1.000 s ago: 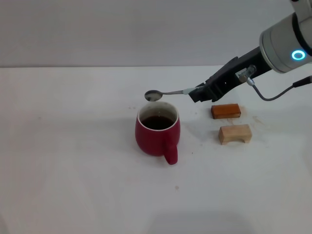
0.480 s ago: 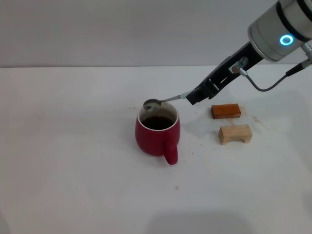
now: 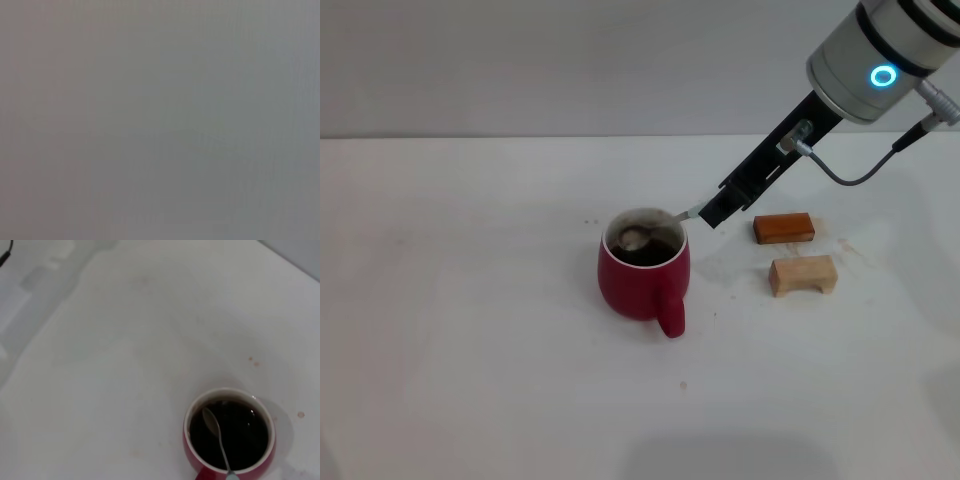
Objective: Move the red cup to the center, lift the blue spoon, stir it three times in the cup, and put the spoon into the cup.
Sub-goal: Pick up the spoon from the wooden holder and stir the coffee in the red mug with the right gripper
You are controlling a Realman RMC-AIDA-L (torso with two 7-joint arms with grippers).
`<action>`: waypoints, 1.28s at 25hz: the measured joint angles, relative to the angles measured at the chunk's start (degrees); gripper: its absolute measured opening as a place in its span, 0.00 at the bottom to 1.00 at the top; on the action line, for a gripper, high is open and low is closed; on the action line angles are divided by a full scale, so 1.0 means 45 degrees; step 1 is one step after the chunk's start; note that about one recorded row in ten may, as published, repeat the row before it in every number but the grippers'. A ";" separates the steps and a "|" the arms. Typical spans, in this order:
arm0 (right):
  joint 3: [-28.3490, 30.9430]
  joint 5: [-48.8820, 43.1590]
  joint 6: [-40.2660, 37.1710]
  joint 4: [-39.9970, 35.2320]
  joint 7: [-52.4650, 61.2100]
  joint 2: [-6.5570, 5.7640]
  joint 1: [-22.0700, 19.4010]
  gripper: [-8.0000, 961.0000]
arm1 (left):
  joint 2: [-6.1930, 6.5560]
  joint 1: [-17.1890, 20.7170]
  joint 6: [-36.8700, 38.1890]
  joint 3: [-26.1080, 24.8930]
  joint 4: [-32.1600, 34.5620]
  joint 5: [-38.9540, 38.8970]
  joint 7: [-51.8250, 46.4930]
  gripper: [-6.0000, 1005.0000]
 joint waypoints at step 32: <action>-0.0271 -0.2019 -0.1872 -0.4261 -0.1301 0.0540 0.2427 0.14 | -0.0079 -0.0098 0.0214 0.0020 -0.0204 0.0035 -0.0227 0.86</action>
